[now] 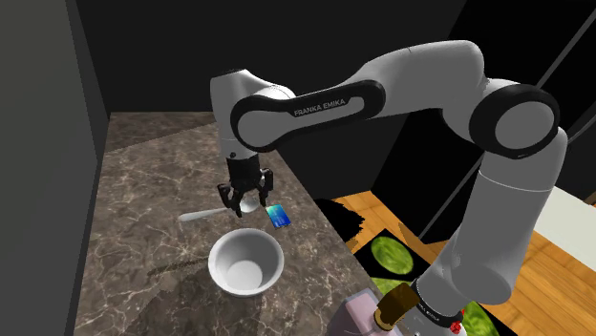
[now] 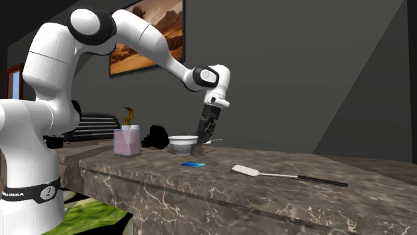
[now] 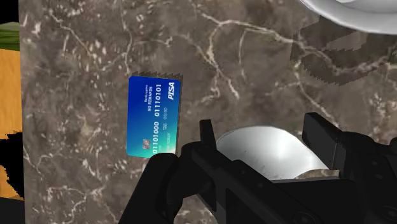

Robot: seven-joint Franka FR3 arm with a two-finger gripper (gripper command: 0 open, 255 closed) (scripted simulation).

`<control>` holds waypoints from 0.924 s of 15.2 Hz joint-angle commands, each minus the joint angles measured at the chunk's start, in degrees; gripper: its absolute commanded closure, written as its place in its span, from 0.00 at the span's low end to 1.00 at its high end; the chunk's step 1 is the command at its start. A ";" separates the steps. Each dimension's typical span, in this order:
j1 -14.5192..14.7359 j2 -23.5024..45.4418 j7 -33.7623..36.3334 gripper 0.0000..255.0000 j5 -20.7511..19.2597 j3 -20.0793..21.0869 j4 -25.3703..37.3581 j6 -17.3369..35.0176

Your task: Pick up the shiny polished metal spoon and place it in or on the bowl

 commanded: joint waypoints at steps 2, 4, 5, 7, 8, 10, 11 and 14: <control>-0.06 -0.84 -0.13 1.00 0.42 0.16 1.48 -2.25; -0.10 -1.29 -0.22 1.00 0.63 0.23 2.48 -3.64; -0.11 -1.50 -0.26 1.00 0.73 0.26 3.00 -4.35; -0.13 -1.87 -0.32 1.00 0.91 0.32 4.08 -5.77; -0.14 -2.04 -0.34 1.00 0.99 0.35 4.65 -6.48; -0.14 -2.34 -0.38 1.00 1.14 0.40 5.82 -7.93; -0.14 -2.47 -0.40 1.00 1.20 0.43 6.43 -8.65; -0.11 -2.78 -0.41 1.00 1.36 0.50 8.36 -10.86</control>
